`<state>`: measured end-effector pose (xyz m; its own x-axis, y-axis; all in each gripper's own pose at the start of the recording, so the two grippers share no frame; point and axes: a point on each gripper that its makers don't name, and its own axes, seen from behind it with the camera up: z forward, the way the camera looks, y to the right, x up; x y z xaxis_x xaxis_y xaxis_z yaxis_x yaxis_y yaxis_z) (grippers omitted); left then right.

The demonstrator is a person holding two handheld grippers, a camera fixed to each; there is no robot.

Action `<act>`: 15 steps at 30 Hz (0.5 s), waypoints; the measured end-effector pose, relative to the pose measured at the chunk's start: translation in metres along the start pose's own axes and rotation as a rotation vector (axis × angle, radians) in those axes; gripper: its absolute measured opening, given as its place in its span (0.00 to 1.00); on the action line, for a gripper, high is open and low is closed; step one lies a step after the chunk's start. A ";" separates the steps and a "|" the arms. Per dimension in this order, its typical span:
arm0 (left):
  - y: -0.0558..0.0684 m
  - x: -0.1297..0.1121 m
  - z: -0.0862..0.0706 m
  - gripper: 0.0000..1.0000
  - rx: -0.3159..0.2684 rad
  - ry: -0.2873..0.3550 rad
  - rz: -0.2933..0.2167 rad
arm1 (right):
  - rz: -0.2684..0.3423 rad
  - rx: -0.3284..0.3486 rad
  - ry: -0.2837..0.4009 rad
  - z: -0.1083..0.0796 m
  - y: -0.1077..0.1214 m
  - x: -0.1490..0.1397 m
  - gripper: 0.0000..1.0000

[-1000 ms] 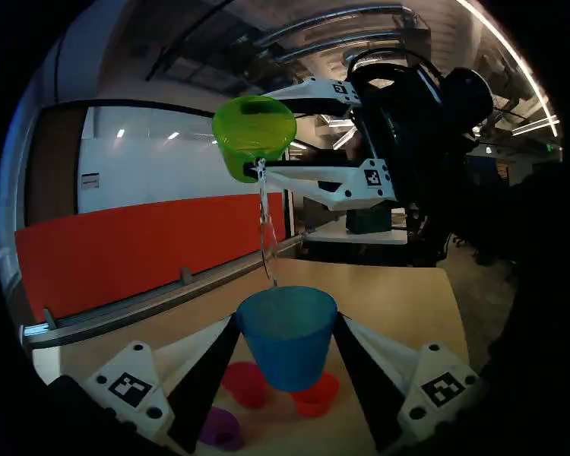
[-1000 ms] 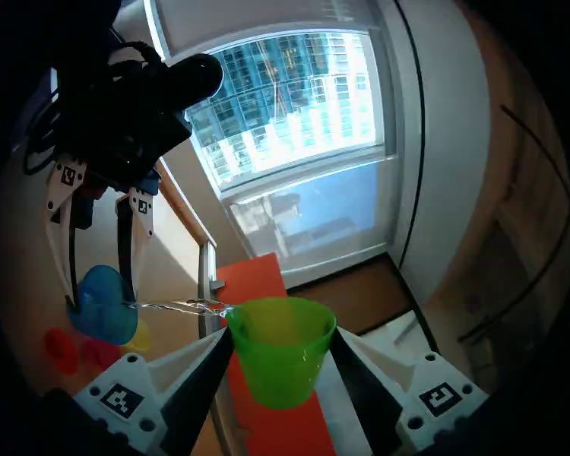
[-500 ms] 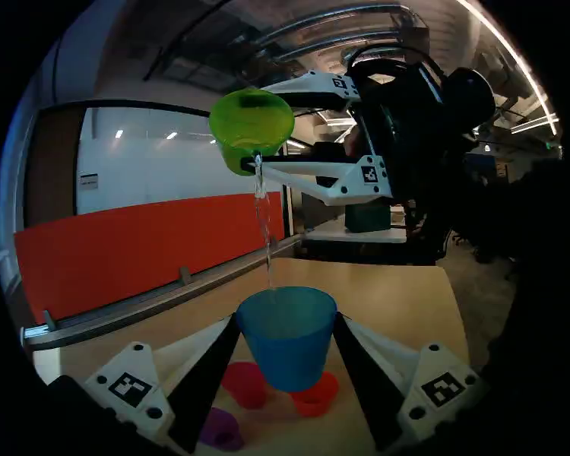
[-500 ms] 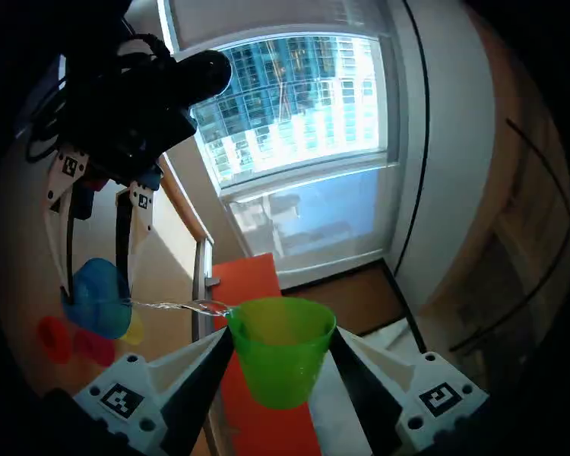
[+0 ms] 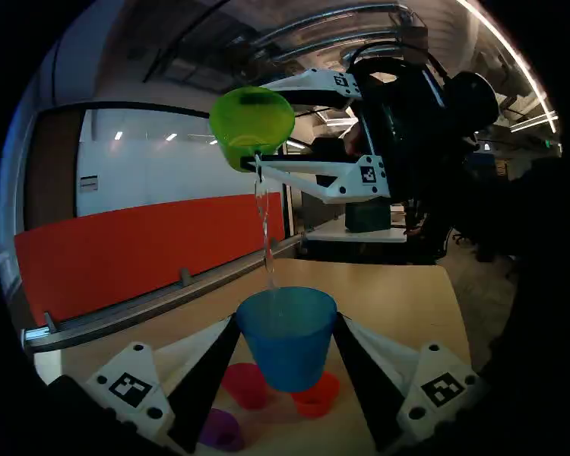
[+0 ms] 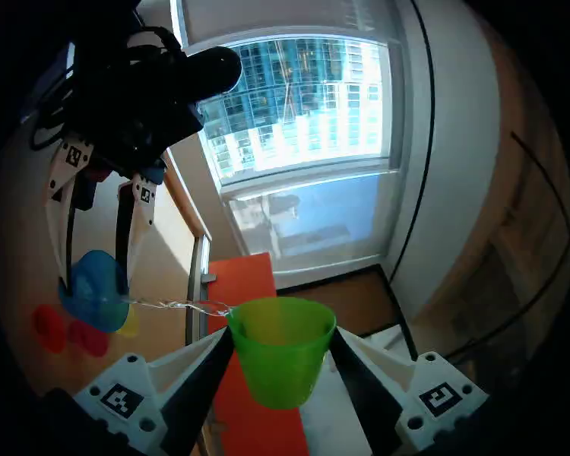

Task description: Pour water

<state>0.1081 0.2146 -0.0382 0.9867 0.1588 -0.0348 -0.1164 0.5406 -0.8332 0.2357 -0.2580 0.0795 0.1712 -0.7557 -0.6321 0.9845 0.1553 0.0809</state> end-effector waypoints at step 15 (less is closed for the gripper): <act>-0.002 0.000 0.002 0.87 0.003 0.002 -0.006 | -0.058 -0.003 0.003 0.002 0.004 0.005 0.90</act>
<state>0.1083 0.2150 -0.0354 0.9875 0.1544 -0.0312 -0.1112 0.5438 -0.8318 0.2405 -0.2625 0.0779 0.1141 -0.7617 -0.6378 0.9926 0.1138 0.0416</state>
